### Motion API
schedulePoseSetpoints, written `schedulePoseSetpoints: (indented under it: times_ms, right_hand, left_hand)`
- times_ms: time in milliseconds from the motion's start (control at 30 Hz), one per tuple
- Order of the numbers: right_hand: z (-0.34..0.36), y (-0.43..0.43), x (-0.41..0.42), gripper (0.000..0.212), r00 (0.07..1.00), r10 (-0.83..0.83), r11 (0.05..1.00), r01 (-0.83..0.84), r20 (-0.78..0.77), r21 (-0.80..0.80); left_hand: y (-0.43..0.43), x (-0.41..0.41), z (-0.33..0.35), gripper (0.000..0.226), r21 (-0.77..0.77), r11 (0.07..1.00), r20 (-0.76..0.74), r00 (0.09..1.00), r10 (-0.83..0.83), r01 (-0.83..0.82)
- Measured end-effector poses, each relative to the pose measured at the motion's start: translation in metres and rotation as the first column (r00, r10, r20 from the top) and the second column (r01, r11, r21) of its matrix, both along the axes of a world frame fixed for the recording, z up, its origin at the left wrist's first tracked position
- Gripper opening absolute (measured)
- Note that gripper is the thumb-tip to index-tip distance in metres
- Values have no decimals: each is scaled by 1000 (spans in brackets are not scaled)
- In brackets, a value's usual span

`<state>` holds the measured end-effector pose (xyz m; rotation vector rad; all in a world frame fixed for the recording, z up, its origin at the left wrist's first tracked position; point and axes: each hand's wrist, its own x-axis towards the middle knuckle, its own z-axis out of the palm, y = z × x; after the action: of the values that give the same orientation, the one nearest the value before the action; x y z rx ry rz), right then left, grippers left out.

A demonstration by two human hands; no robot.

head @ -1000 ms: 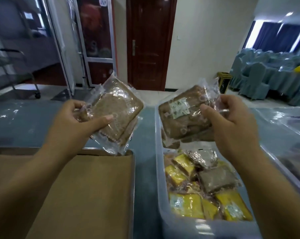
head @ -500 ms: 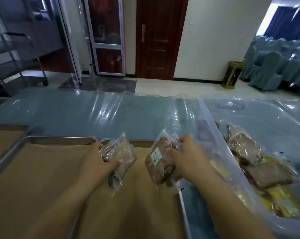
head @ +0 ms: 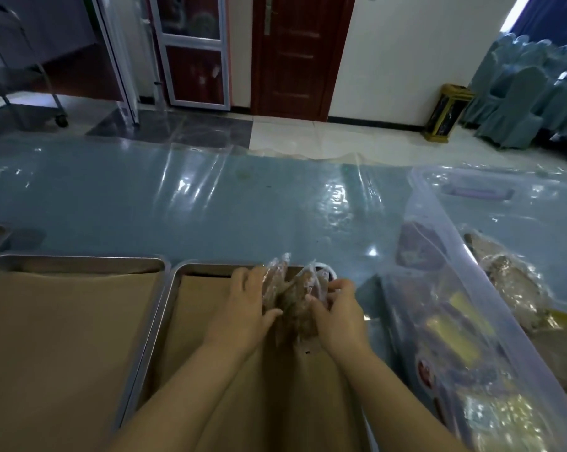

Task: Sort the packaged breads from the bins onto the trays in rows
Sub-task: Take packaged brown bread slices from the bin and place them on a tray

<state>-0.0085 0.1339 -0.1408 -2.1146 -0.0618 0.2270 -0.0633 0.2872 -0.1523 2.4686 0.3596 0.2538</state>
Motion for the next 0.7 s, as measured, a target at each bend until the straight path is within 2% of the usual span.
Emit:
schedulePoseSetpoints:
  times_ms: [133, 233, 333, 400, 533, 700]
  right_hand:
    - [-9, -12, 4, 42, 998, 20, 996, -15, 59, -86]
    - [-18, -25, 0, 46, 995, 84, 991, -78, 56, -109]
    - [-27, -40, -2, 50, 992, 122, 985, -122, -8, -123]
    - [-29, -46, -1, 56, 992, 127, 982, -124, 11, -143]
    - [-29, -43, 11, 44, 985, 88, 988, -68, 145, -138]
    - [-27, -31, 39, 37, 991, 29, 990, -10, 133, -141]
  left_hand:
    - [-12, 2, -20, 69, -61, 983, -29, 984, -173, 171]
    - [-15, -1, -34, 74, -21, 967, -45, 966, -254, 253]
    - [-12, -3, -45, 82, -13, 975, -112, 969, -220, 220]
    - [-11, -3, -52, 79, 57, 973, -118, 969, -218, 226]
    - [-15, 10, -56, 71, 54, 980, -79, 980, -185, 189]
    - [-17, 39, -55, 76, 25, 981, -113, 976, -187, 191]
